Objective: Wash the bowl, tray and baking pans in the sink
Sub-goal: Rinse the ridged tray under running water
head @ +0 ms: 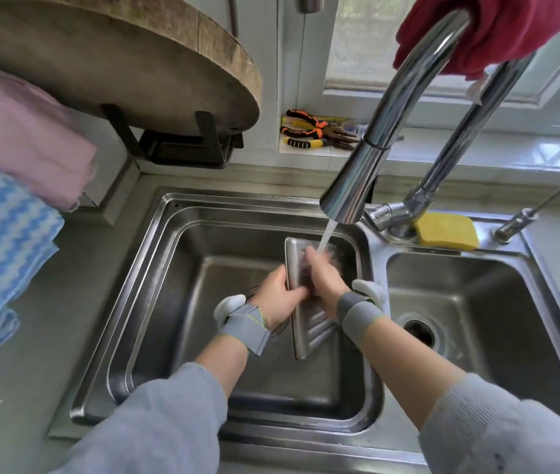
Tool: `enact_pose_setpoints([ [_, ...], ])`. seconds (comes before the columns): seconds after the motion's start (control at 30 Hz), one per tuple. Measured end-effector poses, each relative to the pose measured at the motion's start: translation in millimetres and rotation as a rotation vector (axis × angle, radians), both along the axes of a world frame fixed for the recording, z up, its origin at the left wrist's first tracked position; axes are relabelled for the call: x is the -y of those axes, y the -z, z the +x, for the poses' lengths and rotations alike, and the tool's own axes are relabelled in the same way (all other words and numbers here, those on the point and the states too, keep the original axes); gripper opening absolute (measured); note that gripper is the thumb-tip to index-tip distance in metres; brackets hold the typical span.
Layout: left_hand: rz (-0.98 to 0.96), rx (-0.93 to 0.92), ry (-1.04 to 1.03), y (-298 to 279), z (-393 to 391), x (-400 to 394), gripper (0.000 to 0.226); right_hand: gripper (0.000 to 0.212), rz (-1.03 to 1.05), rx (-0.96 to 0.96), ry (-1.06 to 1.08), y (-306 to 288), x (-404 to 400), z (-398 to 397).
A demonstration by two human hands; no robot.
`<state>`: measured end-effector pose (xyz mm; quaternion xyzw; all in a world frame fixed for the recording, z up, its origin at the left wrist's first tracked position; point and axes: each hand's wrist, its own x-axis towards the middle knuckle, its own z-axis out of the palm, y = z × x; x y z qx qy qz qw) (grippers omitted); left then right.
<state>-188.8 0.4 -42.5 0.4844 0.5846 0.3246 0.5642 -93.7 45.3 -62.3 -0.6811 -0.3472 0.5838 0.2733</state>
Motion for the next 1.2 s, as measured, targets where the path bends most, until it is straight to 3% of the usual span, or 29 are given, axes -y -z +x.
enact_pose_setpoints([
  [0.07,0.027,-0.01,0.048,-2,0,2,0.038,0.058,0.055,-0.126,0.011,-19,19,-11],
  [0.17,0.086,-0.07,0.139,-5,1,5,0.032,0.046,0.02,-0.159,0.079,-12,6,3],
  [0.27,0.127,-0.104,0.251,-11,10,10,0.03,0.048,-0.039,-0.076,0.103,-17,-8,8],
  [0.37,0.15,-0.147,0.242,-10,12,5,0.028,0.073,0.022,-0.072,0.063,-17,-5,5],
  [0.5,0.146,-0.139,0.331,-6,8,7,0.028,0.049,-0.028,-0.12,0.156,-9,-13,20],
  [0.63,0.057,-0.096,0.315,-8,5,3,0.039,0.048,-0.122,-0.17,0.177,-3,-12,17],
  [0.73,-0.131,0.098,0.104,-14,4,-11,0.047,0.042,-0.153,-0.289,0.086,-13,15,3],
  [0.8,-0.347,0.334,-0.04,-26,5,-20,0.025,0.036,-0.115,-0.289,-0.021,-14,25,3],
  [0.87,-0.512,0.507,-0.089,-37,6,-28,0.022,0.034,-0.054,-0.264,-0.039,-21,26,6],
  [0.97,-0.559,0.564,-0.116,-37,8,-43,0.04,0.03,0.063,-0.191,-0.079,-30,19,7],
  [1.1,-0.539,0.51,-0.107,-32,18,-42,0.059,0.046,0.107,-0.059,-0.089,-31,7,7],
  [1.2,-0.501,0.559,-0.148,-21,33,-24,0.059,0.047,-0.038,-0.21,0.113,-30,-2,14],
])
